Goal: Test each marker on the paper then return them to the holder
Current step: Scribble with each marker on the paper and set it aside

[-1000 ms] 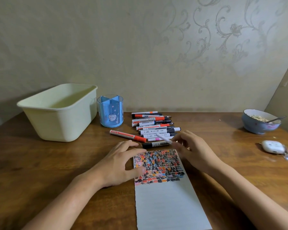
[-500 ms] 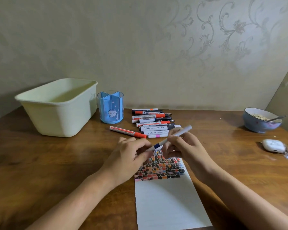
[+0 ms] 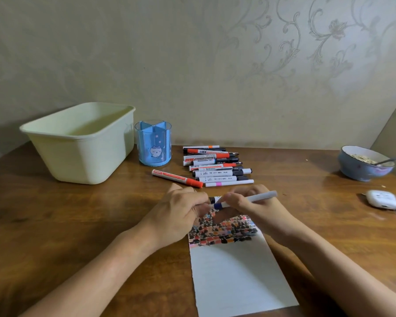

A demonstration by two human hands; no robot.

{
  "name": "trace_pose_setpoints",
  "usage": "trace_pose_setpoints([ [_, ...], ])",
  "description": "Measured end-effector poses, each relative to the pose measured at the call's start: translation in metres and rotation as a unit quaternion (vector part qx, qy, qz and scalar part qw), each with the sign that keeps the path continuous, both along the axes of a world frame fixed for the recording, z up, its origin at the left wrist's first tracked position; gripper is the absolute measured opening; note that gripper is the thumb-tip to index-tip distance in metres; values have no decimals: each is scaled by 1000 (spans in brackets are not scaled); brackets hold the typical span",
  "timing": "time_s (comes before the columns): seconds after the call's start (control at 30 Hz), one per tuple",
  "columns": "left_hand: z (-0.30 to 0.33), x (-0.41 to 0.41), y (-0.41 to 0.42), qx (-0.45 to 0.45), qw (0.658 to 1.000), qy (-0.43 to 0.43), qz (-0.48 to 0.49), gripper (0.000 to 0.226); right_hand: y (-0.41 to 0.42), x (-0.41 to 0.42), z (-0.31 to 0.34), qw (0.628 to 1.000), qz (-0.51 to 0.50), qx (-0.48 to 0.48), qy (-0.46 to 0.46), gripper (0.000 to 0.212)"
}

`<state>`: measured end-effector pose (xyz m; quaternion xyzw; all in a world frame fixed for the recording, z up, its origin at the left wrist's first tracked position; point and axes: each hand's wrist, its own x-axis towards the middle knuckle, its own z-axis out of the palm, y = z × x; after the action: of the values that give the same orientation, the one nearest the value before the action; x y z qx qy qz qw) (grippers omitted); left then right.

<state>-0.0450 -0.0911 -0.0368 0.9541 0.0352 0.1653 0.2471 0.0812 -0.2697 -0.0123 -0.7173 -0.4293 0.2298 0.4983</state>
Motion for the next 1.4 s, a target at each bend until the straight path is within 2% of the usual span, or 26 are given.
trace_pose_setpoints([
  [0.07, 8, -4, 12, -57, 998, -15, 0, 30, -11, 9, 6, 997, -20, 51, 52, 27],
  [0.17, 20, -5, 18, -157, 979, -131, -13, 32, -20, 18, 11, 991, -36, 85, 99, 32],
  [0.3, 10, -1, 13, -144, 982, -120, 16, 15, -10, 18, 2, 992, -25, 96, 75, 27],
  [0.4, 5, -4, 14, -146, 980, -129, 45, 14, -11, 20, -2, 994, -41, 99, 18, 27],
  [0.53, 10, -5, 9, -161, 976, -145, 32, 16, -11, 19, -6, 988, -43, 37, -141, 37],
  [0.6, 12, -6, 8, -160, 977, -140, 29, 16, -11, 19, -7, 985, -37, 18, -166, 39],
  [0.73, 14, -9, 17, -75, 991, -93, 57, 23, -11, 18, -5, 994, -52, 43, -85, 31],
  [0.83, 20, -16, 27, -40, 996, 29, 67, 25, -11, 20, -5, 996, -59, 65, -5, 32],
  [0.93, 23, -23, 27, -30, 989, 137, 55, 4, -10, 18, -6, 995, -61, 69, 33, 29],
  [1.0, 25, -24, 24, -12, 982, 183, 46, 23, -9, 17, -6, 995, -64, 71, 36, 20],
  [1.13, 23, -26, 21, 53, 976, 211, 25, 53, -10, 18, -6, 994, -76, 74, 41, 28],
  [1.2, 17, -31, 21, 68, 976, 206, 23, 64, -10, 17, -7, 994, -77, 68, 36, 24],
  [1.3, 10, -35, 21, 64, 981, 181, 20, 74, -8, 17, -10, 996, -65, 61, 30, 18],
  [1.4, 12, -34, 19, 85, 977, 197, 10, 80, -7, 15, -11, 996, -68, 52, 11, 17],
])
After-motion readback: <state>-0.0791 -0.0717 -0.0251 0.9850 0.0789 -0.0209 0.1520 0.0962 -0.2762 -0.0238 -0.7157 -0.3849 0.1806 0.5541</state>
